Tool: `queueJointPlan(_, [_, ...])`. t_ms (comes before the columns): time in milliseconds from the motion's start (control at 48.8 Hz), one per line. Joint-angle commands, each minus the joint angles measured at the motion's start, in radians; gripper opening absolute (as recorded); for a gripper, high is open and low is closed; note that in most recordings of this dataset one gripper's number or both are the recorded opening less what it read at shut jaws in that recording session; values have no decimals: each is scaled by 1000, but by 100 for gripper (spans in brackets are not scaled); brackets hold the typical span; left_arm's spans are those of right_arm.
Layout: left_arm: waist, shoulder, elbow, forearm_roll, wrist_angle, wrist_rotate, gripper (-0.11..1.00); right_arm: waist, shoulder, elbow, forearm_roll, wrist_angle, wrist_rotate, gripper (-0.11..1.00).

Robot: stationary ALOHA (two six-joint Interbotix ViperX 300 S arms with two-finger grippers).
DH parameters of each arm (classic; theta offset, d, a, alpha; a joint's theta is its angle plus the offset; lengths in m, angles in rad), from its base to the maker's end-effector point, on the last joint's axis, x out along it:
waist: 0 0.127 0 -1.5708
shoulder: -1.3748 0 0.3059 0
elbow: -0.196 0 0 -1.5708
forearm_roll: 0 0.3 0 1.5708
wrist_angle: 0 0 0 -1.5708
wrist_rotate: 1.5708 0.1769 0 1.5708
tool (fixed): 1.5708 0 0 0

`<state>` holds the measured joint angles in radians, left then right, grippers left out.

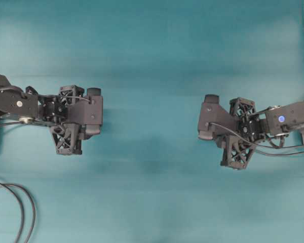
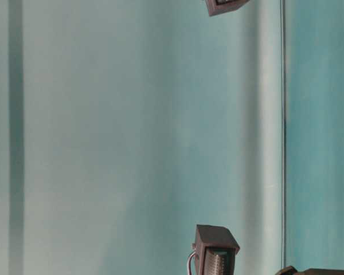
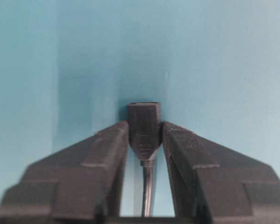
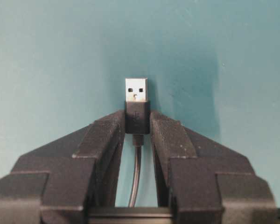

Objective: Insert the USB using both arms.
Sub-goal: 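Lift both held USB connectors off the table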

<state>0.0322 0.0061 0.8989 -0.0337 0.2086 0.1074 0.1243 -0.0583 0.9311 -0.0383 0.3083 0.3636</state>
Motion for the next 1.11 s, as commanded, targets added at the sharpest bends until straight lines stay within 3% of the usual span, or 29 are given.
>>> queueJointPlan(0, [-9,6,9,2,2,12,26,41,3,-28,-15,5,0,21])
queueJointPlan(450, [-9,-2,-2,2,18,9,25,46,-28,-44,-69,46,2,21])
queueJointPlan(799, [-21,-120,-74,2,179,12,22,46,-149,-92,-233,272,11,21])
queueJointPlan(1085, [-46,-325,-103,-8,272,-11,22,46,-272,-153,-371,416,17,21])
